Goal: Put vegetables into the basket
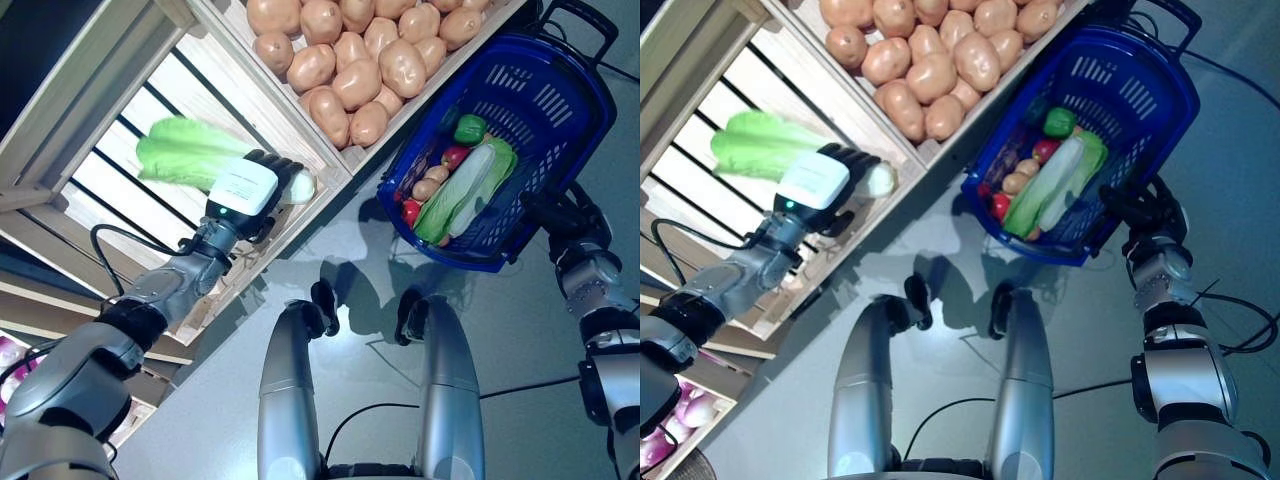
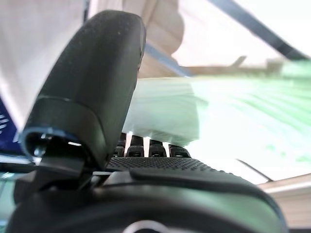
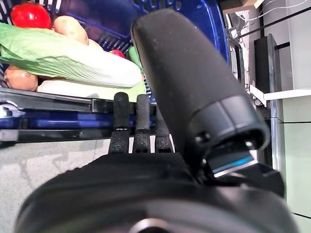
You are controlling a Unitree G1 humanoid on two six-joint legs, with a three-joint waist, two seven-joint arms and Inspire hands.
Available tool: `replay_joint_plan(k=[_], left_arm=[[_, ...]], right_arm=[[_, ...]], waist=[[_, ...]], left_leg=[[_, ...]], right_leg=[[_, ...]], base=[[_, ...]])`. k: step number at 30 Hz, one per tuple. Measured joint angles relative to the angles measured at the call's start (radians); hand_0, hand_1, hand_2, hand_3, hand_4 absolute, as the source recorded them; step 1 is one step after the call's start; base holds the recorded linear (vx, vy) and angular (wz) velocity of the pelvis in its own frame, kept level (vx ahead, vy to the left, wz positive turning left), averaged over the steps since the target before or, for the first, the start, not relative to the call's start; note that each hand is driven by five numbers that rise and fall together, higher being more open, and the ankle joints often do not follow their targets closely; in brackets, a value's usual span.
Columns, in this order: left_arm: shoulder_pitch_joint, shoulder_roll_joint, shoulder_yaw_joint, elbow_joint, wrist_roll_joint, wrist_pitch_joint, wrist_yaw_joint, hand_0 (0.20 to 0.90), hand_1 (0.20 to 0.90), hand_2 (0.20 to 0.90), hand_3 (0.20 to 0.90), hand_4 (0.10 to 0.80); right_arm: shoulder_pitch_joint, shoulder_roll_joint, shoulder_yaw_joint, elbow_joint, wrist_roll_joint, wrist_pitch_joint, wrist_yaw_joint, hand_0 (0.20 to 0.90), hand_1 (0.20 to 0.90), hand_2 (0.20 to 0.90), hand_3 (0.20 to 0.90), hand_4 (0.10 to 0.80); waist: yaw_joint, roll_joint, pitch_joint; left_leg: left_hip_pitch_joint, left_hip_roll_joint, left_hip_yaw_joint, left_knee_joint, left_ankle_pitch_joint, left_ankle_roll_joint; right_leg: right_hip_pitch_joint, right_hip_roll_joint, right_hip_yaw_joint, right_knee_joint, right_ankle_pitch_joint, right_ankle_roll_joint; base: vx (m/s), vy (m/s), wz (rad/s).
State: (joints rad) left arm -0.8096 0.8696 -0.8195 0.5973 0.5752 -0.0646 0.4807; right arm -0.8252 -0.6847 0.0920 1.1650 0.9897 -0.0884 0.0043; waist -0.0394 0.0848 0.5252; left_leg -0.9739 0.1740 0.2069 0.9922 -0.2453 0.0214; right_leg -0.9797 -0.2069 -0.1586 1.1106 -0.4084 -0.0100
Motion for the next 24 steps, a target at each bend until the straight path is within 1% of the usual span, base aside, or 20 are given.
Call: replay_joint_plan(k=[3, 5, 7, 11, 15, 21, 22, 23, 24], left_arm=[[-0.003, 0.0, -0.002, 0.019, 0.0, 0.041, -0.014, 0.9, 0.9, 0.9, 0.9, 0.8], [-0.019, -0.002, -0.034, 0.034, 0.002, 0.061, -0.027, 0.9, 0.9, 0.9, 0.9, 0.8], [-0.026, -0.007, -0.042, 0.034, 0.01, 0.078, -0.035, 0.9, 0.9, 0.9, 0.9, 0.8], [-0.08, -0.034, -0.077, 0.057, 0.06, 0.143, -0.076, 0.9, 0.9, 0.9, 0.9, 0.8], [-0.114, -0.046, -0.08, 0.068, 0.1, 0.169, -0.106, 0.9, 0.9, 0.9, 0.9, 0.8], [-0.173, -0.062, -0.075, 0.1, 0.072, 0.187, -0.093, 0.9, 0.9, 0.9, 0.9, 0.8], [-0.176, -0.067, -0.072, 0.101, 0.044, 0.187, -0.088, 0.611, 0.611, 0.611, 0.611, 0.607], [-0.178, -0.074, -0.064, 0.101, 0.006, 0.186, -0.086, 0.3, 0.3, 0.3, 0.3, 0.4], [-0.178, -0.078, -0.055, 0.101, -0.029, 0.18, -0.084, 0.3, 0.3, 0.3, 0.3, 0.4]], right_arm=[[-0.006, -0.004, 0.0, 0.008, 0.0, 0.001, 0.0, 0.9, 0.9, 0.9, 0.9, 0.8], [-0.008, -0.006, 0.0, 0.011, 0.0, 0.001, 0.0, 0.9, 0.9, 0.9, 0.9, 0.8], [-0.01, -0.006, 0.0, 0.013, 0.0, 0.003, 0.0, 0.9, 0.9, 0.9, 0.9, 0.8], [-0.015, -0.008, 0.003, 0.019, 0.0, 0.006, 0.0, 0.9, 0.9, 0.9, 0.9, 0.8], [-0.023, -0.008, 0.009, 0.019, -0.001, 0.011, 0.001, 0.9, 0.9, 0.9, 0.9, 0.8], [-0.035, -0.01, 0.01, 0.003, -0.001, 0.01, 0.013, 0.9, 0.9, 0.9, 0.9, 0.8], [-0.035, -0.011, 0.01, 0.003, -0.001, 0.01, 0.013, 0.9, 0.9, 0.9, 0.9, 0.8], [-0.036, -0.011, 0.01, 0.003, -0.001, 0.01, 0.013, 0.9, 0.9, 0.9, 0.9, 0.8], [-0.036, -0.011, 0.01, 0.004, -0.001, 0.01, 0.013, 0.9, 0.9, 0.9, 0.9, 0.8]], waist=[[0.001, 0.0, 0.0], [0.001, 0.0, 0.0], [0.002, 0.0, 0.0], [0.001, 0.0, 0.0], [0.001, 0.0, 0.0], [0.0, -0.001, 0.0], [-0.001, -0.001, 0.0], [0.0, -0.001, 0.0], [0.0, -0.002, 0.0]], left_leg=[[-0.001, 0.0, 0.001, 0.0, 0.0, -0.001], [-0.003, 0.0, 0.001, 0.001, 0.0, 0.0], [-0.004, 0.0, 0.001, 0.002, 0.0, 0.0], [-0.006, 0.001, 0.0, 0.006, -0.001, 0.002], [-0.009, 0.005, -0.001, 0.006, -0.002, 0.005], [-0.037, 0.014, -0.003, 0.01, -0.001, 0.002], [-0.037, 0.014, -0.004, 0.009, -0.001, 0.002], [-0.038, 0.014, -0.007, 0.008, 0.0, 0.001], [-0.039, 0.014, -0.008, 0.008, 0.0, 0.001]], right_leg=[[-0.003, 0.0, 0.0, 0.0, 0.0, 0.0], [-0.004, 0.0, 0.0, 0.0, 0.0, 0.0], [-0.004, 0.0, 0.0, 0.0, 0.0, 0.0], [-0.005, 0.0, 0.0, 0.001, 0.001, 0.001], [-0.01, 0.008, 0.004, 0.0, 0.004, 0.002], [-0.04, 0.023, 0.008, -0.003, 0.015, -0.001], [-0.041, 0.025, 0.008, -0.005, 0.016, -0.002], [-0.04, 0.026, 0.007, -0.007, 0.017, -0.002], [-0.04, 0.027, 0.007, -0.007, 0.018, -0.002]], base=[[0.0, 0.0, 0.0], [0.0, 0.0, 0.0], [0.0, 0.0, 0.0], [-0.027, -0.006, -0.01], [-0.022, -0.002, -0.03], [-0.028, 0.003, -0.08], [-0.023, 0.015, -0.05], [0.0, 0.0, 0.0], [0.0, 0.0, 0.0]])
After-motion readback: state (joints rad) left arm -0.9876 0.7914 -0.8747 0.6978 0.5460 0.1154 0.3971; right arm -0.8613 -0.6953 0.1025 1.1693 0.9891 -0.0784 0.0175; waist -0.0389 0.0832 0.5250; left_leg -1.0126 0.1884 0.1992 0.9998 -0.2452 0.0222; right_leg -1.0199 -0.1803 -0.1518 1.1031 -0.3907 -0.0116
